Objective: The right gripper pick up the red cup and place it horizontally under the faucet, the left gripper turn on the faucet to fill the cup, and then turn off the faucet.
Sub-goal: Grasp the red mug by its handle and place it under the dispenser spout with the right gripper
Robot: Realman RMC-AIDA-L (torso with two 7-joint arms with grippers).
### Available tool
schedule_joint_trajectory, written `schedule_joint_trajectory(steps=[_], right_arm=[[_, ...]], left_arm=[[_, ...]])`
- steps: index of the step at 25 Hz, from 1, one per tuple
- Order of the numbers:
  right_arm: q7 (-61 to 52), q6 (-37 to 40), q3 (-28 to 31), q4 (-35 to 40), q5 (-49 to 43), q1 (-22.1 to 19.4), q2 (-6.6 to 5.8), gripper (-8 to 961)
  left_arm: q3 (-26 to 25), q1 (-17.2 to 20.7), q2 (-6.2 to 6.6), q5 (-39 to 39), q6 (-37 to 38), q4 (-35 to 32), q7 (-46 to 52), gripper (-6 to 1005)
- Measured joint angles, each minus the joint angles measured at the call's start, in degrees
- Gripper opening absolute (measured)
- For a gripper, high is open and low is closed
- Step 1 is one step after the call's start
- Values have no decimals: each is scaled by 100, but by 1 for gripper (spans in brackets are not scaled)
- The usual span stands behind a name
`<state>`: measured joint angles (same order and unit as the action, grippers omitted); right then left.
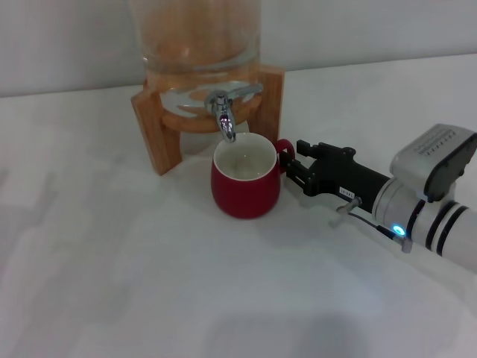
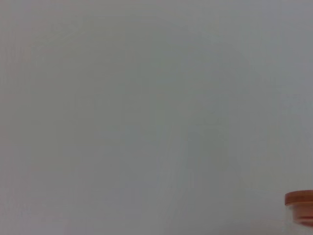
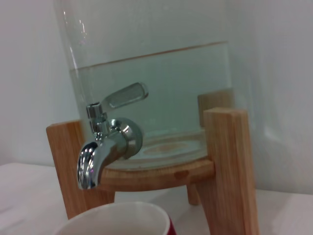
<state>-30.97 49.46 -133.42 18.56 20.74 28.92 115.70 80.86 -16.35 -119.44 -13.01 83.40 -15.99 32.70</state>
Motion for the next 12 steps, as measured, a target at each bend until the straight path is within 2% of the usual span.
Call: schedule_joint_trajectory(steps=[12], right_arm=[[-40,259,-114,8,-8,-203,-28,378]], left_arm=[[0,31,0,0,0,0,0,876]])
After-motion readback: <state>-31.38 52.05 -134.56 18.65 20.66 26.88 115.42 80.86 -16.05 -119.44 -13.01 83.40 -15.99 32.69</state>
